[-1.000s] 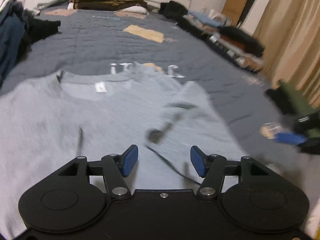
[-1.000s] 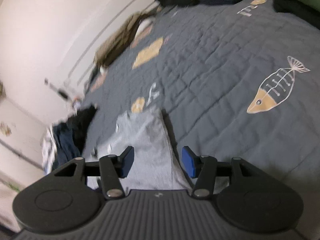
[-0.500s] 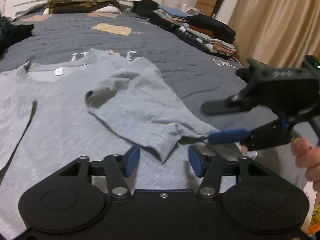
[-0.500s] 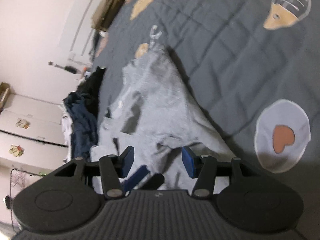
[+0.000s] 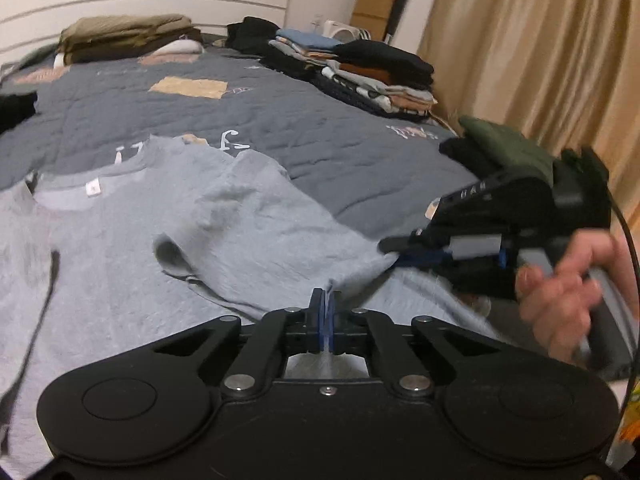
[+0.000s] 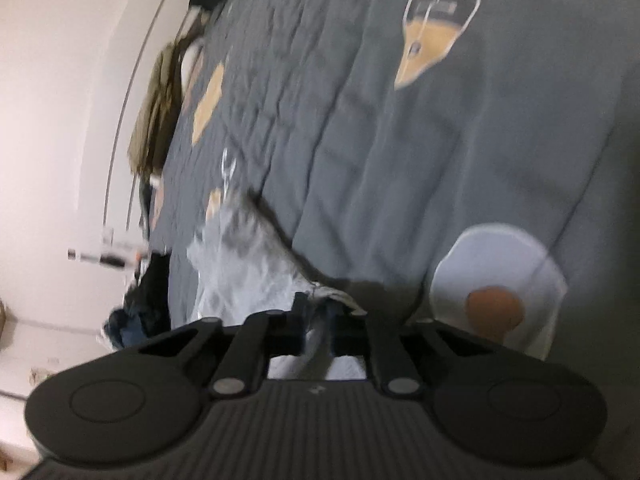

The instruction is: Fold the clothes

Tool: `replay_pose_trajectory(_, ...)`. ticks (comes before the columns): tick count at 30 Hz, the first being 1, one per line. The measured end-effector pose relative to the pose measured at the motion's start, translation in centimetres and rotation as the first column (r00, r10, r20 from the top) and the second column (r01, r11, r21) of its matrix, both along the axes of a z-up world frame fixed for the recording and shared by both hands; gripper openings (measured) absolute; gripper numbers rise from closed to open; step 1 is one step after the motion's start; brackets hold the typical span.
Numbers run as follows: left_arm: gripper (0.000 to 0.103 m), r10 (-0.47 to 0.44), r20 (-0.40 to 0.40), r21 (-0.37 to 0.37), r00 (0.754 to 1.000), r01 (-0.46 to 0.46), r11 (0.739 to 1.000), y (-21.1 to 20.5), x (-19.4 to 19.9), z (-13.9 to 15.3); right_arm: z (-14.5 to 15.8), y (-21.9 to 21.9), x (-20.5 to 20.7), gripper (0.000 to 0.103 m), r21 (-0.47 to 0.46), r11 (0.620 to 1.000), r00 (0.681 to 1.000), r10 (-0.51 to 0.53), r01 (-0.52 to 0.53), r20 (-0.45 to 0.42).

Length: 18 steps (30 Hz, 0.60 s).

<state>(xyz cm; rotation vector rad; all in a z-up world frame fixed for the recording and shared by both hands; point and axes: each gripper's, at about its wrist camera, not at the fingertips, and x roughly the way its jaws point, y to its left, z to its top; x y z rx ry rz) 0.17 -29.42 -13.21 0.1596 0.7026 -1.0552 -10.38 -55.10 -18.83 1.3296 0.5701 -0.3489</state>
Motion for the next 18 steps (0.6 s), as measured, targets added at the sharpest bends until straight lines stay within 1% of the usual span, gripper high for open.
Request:
replay_pose_trajectory(1,0.002,-0.005,-0.005,0.033,1.000,0.005,0.999,-0.1,0.0,-0.2,-0.1,0.0,0.1,0.007,-0.004,1.000,1.000,0.000,0.000,-0.008)
replay_pose_trajectory(2,0.002,-0.016,-0.032,0.086,0.999,0.019,0.996,-0.4,0.1,-0.8,-0.1,-0.1,0.1,0.007,-0.009,1.000,1.000,0.001,-0.001,-0.016)
replay_pose_trajectory(4,0.002,-0.010,-0.046,0.133,0.999,0.016,0.991,-0.2,0.0,-1.9,-0.2,-0.1,0.6,0.007,-0.027,0.999,0.998,0.023,-0.025,-0.050)
replay_pose_trajectory(5,0.003,-0.006,-0.054,0.136,0.999,0.013,0.991,0.2,0.0,-2.1,-0.2,-0.2,0.9,0.007,-0.038,0.998,0.997,0.043,-0.045,-0.071)
replay_pose_trajectory(7,0.006,-0.001,-0.066,0.111,0.998,0.008,0.994,0.9,0.2,-1.8,0.6,-0.4,1.1,0.009,-0.049,0.995,0.993,0.078,-0.082,-0.088)
replay_pose_trajectory(8,0.015,0.009,-0.066,0.099,0.998,-0.003,0.995,1.3,0.5,-1.4,1.2,-0.6,1.0,0.011,-0.048,0.995,0.993,0.085,-0.090,-0.083)
replay_pose_trajectory(9,0.035,0.020,-0.065,0.087,0.998,-0.015,0.996,1.7,0.9,-1.0,1.5,-0.8,1.2,0.011,-0.051,0.994,0.993,0.094,-0.098,-0.074)
replay_pose_trajectory(10,0.046,0.047,-0.058,0.070,0.997,-0.043,0.997,2.0,1.6,-0.6,1.9,-0.7,1.1,0.011,-0.061,0.992,0.992,0.105,-0.109,-0.069)
replay_pose_trajectory(11,0.052,0.073,-0.047,0.047,0.996,-0.071,0.996,2.3,2.3,-0.2,2.3,-0.7,1.1,0.011,-0.071,0.990,0.991,0.115,-0.119,-0.064)
replay_pose_trajectory(13,0.052,0.132,-0.024,0.020,0.991,-0.131,0.991,2.6,4.0,0.7,3.0,-0.5,1.2,0.012,-0.105,0.983,0.987,0.146,-0.153,-0.073)
replay_pose_trajectory(15,0.052,0.178,0.011,0.017,0.984,-0.178,0.984,2.4,5.4,1.1,4.0,-0.2,1.5,0.012,-0.160,0.964,0.975,0.196,-0.210,-0.103)
replay_pose_trajectory(16,0.052,0.201,0.028,0.015,0.979,-0.202,0.979,2.4,6.1,1.4,4.4,-0.2,1.4,0.012,-0.177,0.961,0.975,0.200,-0.214,-0.096)
replay_pose_trajectory(18,0.052,0.206,0.055,0.032,0.977,-0.208,0.978,1.7,7.1,1.3,5.2,-0.3,1.1,0.012,-0.210,0.952,0.974,0.209,-0.222,-0.083)
